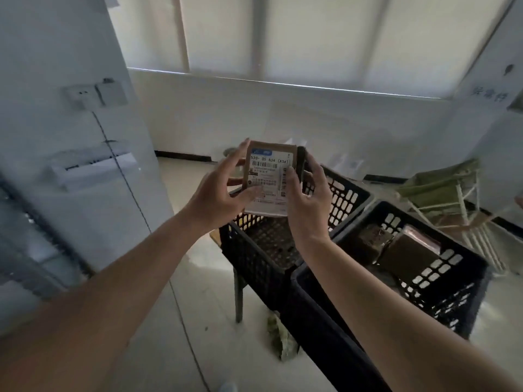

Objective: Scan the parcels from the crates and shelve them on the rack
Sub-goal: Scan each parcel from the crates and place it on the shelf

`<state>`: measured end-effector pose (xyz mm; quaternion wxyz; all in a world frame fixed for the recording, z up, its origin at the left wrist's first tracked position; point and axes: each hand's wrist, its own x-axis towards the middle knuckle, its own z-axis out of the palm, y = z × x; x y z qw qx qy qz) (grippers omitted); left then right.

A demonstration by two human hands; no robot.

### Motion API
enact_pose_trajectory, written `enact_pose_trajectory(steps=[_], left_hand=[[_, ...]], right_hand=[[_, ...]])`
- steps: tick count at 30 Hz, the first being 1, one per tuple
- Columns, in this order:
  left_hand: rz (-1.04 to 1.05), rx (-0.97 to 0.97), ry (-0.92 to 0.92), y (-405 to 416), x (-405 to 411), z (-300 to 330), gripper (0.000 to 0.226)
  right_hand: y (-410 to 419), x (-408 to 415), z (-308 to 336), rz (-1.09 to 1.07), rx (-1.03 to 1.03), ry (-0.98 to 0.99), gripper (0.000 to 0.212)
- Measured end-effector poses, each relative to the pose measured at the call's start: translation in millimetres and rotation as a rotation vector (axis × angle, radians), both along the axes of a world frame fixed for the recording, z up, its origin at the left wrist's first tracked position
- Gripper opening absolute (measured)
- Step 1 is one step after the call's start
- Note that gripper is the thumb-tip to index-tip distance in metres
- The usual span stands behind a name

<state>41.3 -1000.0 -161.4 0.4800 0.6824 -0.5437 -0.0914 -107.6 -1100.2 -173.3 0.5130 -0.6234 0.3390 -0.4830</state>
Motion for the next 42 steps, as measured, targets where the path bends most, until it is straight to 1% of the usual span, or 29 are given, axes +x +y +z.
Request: enact_pose_trajectory(steps=[3, 11, 20, 27, 33, 42], left_hand=[[0.133, -0.022, 0.014, 50, -12, -2, 0.089], [0.438, -0.017, -0.066, 195, -38, 10, 0.087], [0.728, -0.007, -0.074, 385, -41, 21, 0.089], [0.845, -0.025, -0.059, 552, -17, 19, 0.087], [0.898, -0.040, -0.053, 686, 16, 22, 0.084], [1.025, -0.103, 0.009, 828, 73, 14, 0.084]], right_hand=[[32, 2, 2, 0.121, -0.002, -0.012, 0.050], [143, 17, 13, 0.429, 0.028, -0.073, 0.049], [311, 63, 18, 0.699, 0.003, -0.105, 0.046], [474, 112, 13, 0.844, -0.013, -0.099, 0.048], [604, 153, 20, 0.920, 0.039, -0.076, 0.050], [746, 231, 18, 1.038, 0.026, -0.041, 0.048]])
